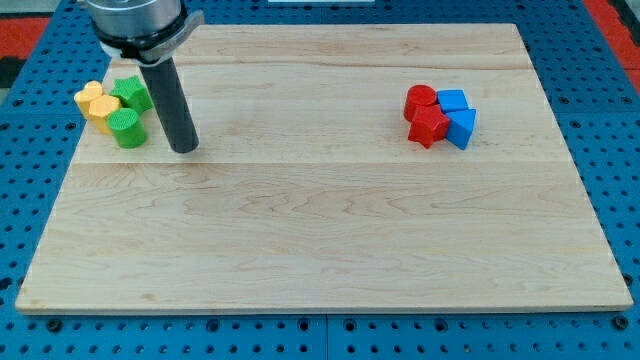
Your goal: Push the blue triangle along with the blue cube slightly up and left
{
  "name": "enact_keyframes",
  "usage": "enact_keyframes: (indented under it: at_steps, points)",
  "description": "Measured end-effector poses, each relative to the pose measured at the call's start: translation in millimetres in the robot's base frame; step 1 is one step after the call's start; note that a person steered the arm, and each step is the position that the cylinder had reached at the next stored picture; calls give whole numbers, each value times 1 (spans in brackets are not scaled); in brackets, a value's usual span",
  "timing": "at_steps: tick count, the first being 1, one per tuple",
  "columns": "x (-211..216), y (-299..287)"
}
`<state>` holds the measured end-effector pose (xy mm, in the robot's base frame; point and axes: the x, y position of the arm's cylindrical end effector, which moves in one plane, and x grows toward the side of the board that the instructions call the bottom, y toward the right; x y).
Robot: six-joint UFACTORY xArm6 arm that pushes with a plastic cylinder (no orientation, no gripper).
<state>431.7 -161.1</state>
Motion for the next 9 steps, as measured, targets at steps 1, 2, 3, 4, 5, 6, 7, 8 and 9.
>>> enact_keyframes:
  at_steps: [1, 2, 3, 4, 5, 6, 7, 8, 9]
  points:
    - [53, 40]
    - [65, 83]
    - [63, 152]
    - [63, 221]
    - [44, 272]
    - [28, 335]
    - [6, 368]
    - [-3, 340]
    - [1, 331]
